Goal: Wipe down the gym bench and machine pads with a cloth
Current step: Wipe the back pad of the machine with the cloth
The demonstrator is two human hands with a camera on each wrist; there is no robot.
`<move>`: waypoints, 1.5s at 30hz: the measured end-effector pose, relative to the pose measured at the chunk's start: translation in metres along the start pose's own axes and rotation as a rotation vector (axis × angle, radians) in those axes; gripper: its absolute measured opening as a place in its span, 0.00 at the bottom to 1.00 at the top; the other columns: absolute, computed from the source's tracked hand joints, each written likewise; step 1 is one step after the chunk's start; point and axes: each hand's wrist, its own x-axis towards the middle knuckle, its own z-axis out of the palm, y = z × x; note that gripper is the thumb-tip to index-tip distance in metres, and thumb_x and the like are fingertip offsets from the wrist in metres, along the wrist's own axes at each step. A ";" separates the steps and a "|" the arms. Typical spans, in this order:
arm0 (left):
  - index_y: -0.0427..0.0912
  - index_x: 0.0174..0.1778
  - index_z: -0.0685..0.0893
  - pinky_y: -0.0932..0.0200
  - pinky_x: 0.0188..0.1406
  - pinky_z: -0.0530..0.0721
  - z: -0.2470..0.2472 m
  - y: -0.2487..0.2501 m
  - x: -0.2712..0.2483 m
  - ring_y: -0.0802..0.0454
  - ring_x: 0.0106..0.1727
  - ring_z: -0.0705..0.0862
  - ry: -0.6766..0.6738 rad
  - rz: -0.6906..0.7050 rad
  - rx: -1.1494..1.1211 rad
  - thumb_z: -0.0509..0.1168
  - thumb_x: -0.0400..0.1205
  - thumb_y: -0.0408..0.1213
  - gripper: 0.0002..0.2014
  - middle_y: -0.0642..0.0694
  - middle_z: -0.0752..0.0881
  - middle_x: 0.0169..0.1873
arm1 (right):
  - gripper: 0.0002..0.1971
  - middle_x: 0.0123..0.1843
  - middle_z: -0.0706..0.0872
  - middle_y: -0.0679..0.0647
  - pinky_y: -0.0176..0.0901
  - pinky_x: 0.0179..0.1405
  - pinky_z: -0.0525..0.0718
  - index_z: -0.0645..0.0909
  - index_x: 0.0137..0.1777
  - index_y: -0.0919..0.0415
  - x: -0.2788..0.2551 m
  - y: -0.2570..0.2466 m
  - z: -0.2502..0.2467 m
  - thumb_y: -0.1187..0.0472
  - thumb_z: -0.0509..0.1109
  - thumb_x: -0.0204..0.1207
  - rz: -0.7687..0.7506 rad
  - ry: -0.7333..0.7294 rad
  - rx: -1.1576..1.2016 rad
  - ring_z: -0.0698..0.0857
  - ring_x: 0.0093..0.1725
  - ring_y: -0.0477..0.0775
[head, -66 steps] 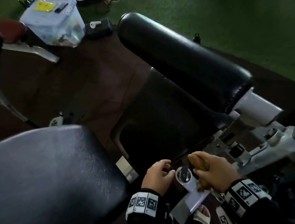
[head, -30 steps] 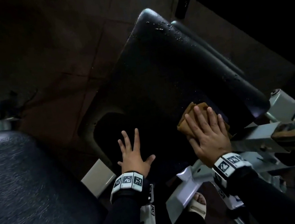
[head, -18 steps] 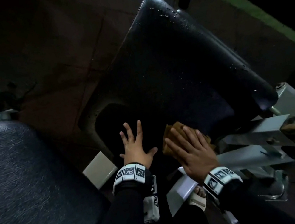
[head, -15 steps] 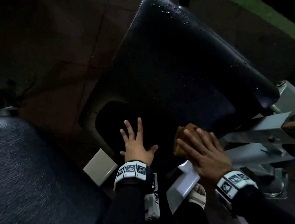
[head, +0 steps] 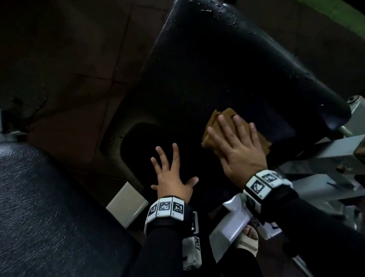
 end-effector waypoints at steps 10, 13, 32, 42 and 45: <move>0.73 0.74 0.33 0.16 0.66 0.55 0.000 0.000 -0.001 0.47 0.81 0.29 0.014 0.001 -0.011 0.74 0.75 0.42 0.54 0.63 0.21 0.73 | 0.36 0.85 0.45 0.46 0.62 0.78 0.47 0.52 0.82 0.42 -0.084 0.048 0.006 0.50 0.56 0.71 -0.087 -0.037 -0.123 0.45 0.84 0.54; 0.72 0.74 0.33 0.15 0.65 0.53 0.000 0.001 -0.001 0.47 0.81 0.28 0.013 0.000 -0.022 0.74 0.75 0.40 0.54 0.62 0.21 0.73 | 0.34 0.85 0.52 0.49 0.62 0.79 0.48 0.53 0.82 0.42 -0.062 0.056 -0.012 0.49 0.53 0.73 0.109 -0.006 -0.068 0.47 0.83 0.55; 0.71 0.77 0.33 0.19 0.72 0.50 -0.007 0.006 -0.001 0.50 0.81 0.28 -0.005 -0.047 0.053 0.75 0.73 0.46 0.56 0.57 0.24 0.78 | 0.41 0.85 0.42 0.44 0.58 0.78 0.45 0.47 0.82 0.41 -0.086 0.026 0.000 0.53 0.55 0.67 -0.031 -0.161 -0.047 0.39 0.83 0.52; 0.54 0.79 0.26 0.19 0.70 0.56 -0.064 -0.005 0.036 0.39 0.80 0.27 -0.063 -0.201 0.084 0.82 0.54 0.59 0.75 0.57 0.20 0.76 | 0.32 0.83 0.46 0.47 0.61 0.80 0.42 0.54 0.81 0.41 0.011 0.020 -0.033 0.50 0.61 0.78 0.282 -0.112 0.095 0.45 0.83 0.57; 0.57 0.76 0.22 0.18 0.68 0.59 -0.061 -0.009 0.038 0.36 0.78 0.24 -0.072 -0.191 0.079 0.82 0.54 0.59 0.76 0.59 0.17 0.73 | 0.32 0.85 0.45 0.47 0.62 0.81 0.40 0.52 0.81 0.38 0.056 0.010 -0.035 0.48 0.60 0.79 0.278 -0.099 0.086 0.43 0.84 0.59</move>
